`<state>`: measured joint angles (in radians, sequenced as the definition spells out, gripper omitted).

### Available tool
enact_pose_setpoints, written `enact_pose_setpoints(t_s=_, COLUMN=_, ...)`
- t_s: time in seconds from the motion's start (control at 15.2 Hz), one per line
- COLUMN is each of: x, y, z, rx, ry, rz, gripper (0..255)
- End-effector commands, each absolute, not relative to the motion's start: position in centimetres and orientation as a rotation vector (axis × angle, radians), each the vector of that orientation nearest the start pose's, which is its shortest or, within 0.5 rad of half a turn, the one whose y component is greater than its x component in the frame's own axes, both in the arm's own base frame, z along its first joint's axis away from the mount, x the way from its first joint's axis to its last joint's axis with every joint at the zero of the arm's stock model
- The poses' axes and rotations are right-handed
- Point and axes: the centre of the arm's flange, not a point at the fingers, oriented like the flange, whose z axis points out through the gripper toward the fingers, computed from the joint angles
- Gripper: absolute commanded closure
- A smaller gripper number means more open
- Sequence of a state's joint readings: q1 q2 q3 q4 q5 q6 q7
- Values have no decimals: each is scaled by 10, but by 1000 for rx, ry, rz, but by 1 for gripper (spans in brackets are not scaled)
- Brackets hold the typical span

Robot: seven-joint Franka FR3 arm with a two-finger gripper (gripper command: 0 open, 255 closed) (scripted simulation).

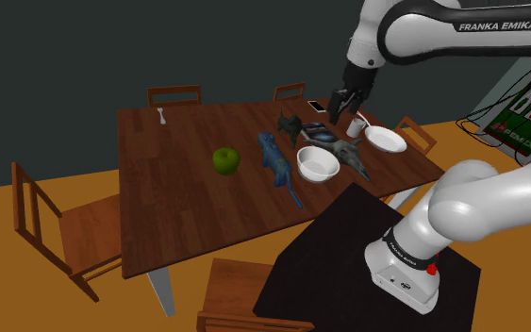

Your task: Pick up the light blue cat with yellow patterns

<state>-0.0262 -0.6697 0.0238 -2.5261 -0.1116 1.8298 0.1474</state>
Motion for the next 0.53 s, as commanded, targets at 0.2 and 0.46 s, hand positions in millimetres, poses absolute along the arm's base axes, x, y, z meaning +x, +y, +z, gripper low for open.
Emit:
enact_pose_setpoints(t_s=0.2, x=375, y=-26, z=435, rx=-3234, ry=273, rz=23, gripper=0)
enact_pose_setpoints(t_s=0.46, x=400, y=-38, z=390, rx=-3214, ry=327, rz=20, gripper=0)
